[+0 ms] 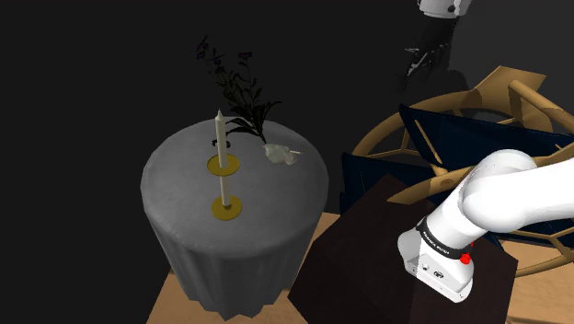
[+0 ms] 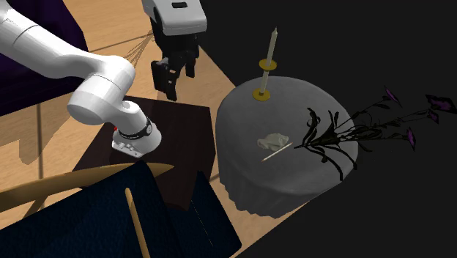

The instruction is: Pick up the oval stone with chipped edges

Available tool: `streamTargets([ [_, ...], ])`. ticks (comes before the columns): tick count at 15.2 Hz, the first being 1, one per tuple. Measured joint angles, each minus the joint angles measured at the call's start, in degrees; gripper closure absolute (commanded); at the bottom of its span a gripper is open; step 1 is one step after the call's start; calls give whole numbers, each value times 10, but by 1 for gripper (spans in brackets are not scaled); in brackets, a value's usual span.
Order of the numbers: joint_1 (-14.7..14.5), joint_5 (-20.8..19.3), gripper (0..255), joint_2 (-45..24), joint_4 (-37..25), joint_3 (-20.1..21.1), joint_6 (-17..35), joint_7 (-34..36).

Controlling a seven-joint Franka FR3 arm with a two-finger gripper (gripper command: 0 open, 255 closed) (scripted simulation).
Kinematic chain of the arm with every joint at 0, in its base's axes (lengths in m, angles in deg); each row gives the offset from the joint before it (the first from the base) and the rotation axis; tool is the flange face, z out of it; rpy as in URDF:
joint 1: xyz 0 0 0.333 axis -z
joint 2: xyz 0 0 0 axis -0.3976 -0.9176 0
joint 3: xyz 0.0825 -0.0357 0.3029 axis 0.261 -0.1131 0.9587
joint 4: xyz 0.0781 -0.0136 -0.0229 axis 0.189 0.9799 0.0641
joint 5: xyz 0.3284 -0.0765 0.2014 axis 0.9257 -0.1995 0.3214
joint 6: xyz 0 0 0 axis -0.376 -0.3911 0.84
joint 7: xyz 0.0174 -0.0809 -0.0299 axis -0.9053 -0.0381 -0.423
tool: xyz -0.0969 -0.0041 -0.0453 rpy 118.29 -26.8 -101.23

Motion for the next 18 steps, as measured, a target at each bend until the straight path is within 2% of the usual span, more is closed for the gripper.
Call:
streamTargets([
  [3, -3, 1, 0, -12, 12, -3, 25, -5],
  [10, -21, 4, 0, -82, 75, -18, 169, -35],
  [18, -46, 19, 0, -215, 102, -30, 342, -74],
])
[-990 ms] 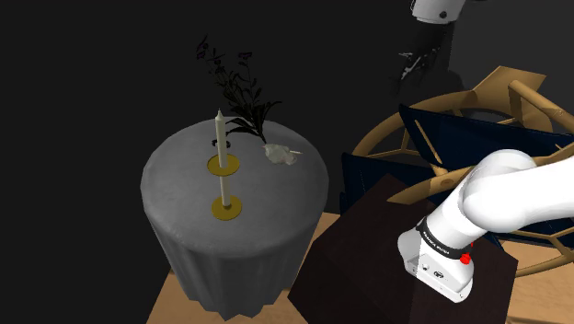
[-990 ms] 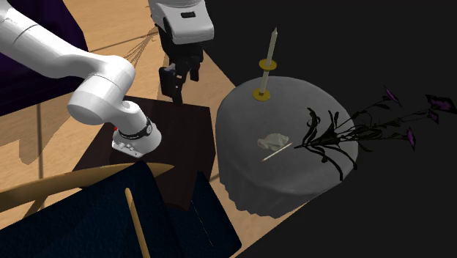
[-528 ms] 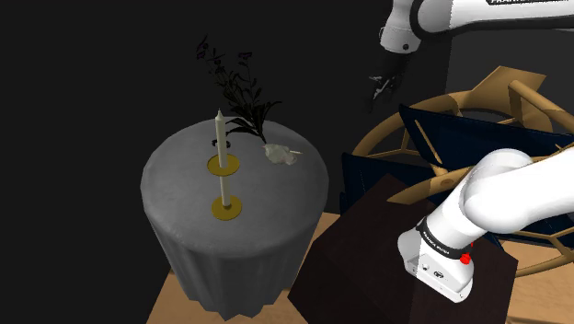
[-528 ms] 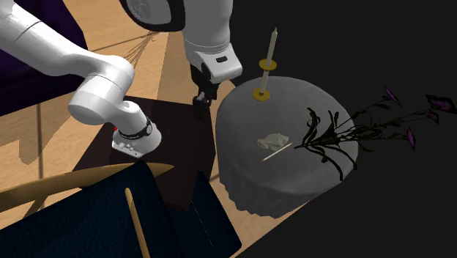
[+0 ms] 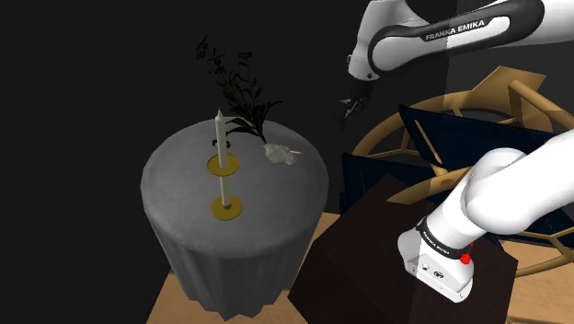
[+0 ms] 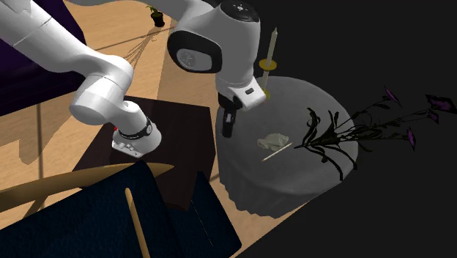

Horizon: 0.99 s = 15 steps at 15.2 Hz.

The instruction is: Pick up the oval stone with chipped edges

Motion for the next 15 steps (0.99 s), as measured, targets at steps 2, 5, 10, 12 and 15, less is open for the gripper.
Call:
streamTargets([
  [2, -8, 7, 0, -43, -8, -1, 38, -10],
  [5, -19, 20, 0, -108, -20, 0, 96, -27],
  [10, -32, 46, 0, -214, -47, 2, 182, -64],
  [12, -34, 58, 0, -257, -67, 5, 208, -82],
  [15, -37, 75, 0, -321, -100, 14, 244, -106],
])
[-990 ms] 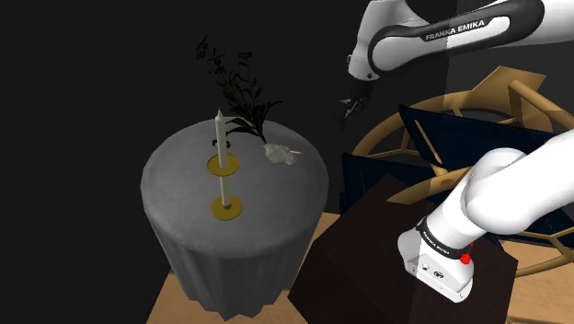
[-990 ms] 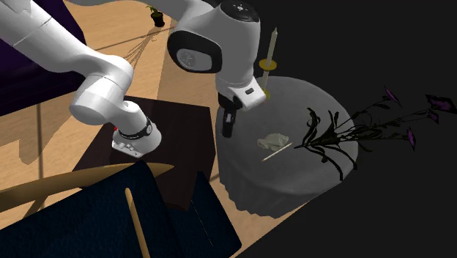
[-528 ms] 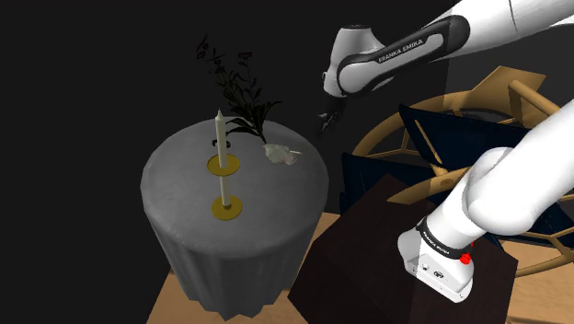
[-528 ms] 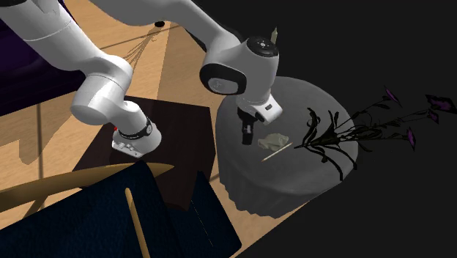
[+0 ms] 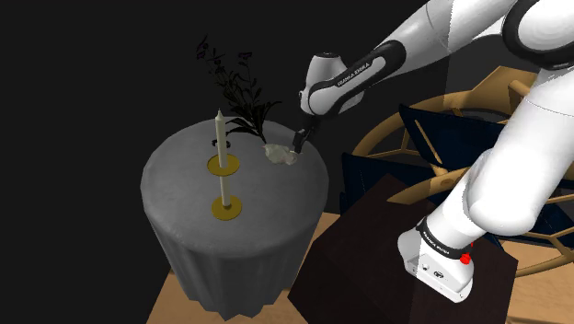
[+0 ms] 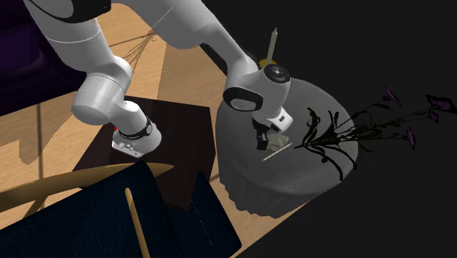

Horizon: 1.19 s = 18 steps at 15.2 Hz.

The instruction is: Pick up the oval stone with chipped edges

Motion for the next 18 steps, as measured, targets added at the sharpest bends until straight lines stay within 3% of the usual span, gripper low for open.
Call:
streamTargets([
  [4, 0, 17, 0, -78, -45, 15, 38, -26],
  [12, 3, 27, 0, -140, -56, 22, 89, -36],
  [13, 3, 27, 255, -142, -58, 22, 90, -36],
  [18, 3, 27, 255, -145, -59, 23, 92, -36],
])
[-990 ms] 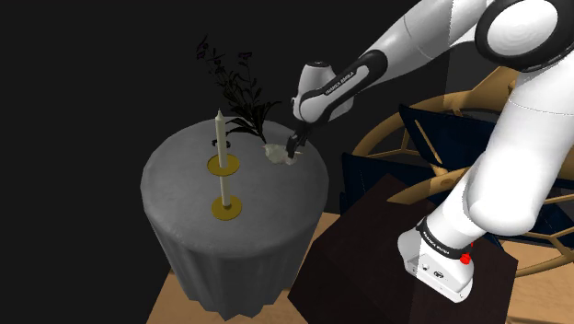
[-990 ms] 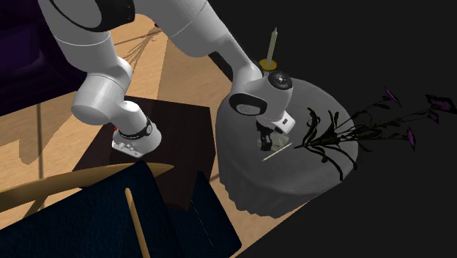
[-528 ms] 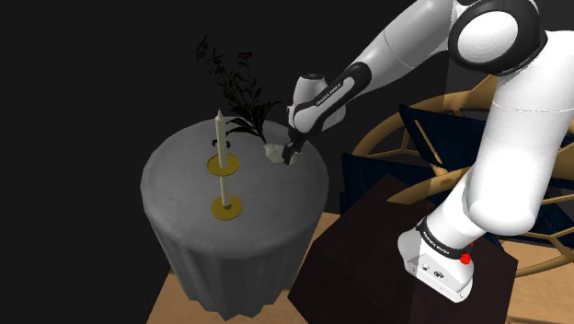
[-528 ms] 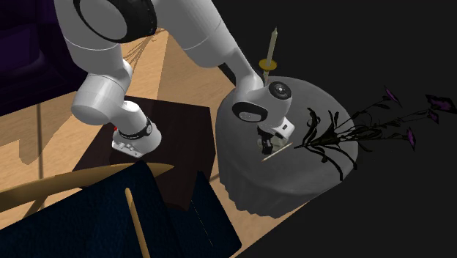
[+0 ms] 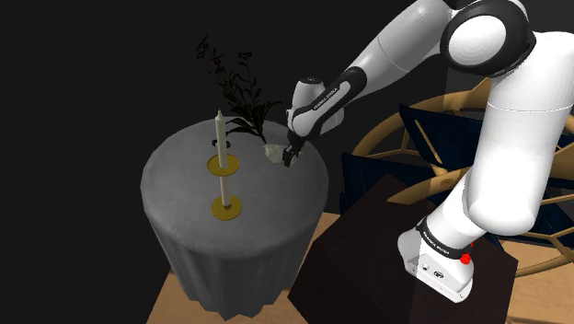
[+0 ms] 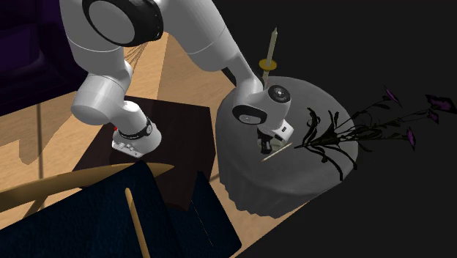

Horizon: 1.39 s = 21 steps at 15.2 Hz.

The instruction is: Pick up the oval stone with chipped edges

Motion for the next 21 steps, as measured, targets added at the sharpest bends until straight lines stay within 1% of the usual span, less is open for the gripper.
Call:
streamTargets([
  [6, 0, 0, 255, 2, -1, 0, -3, 0],
  [21, -6, -14, 255, 98, 3, -8, -94, 13],
])
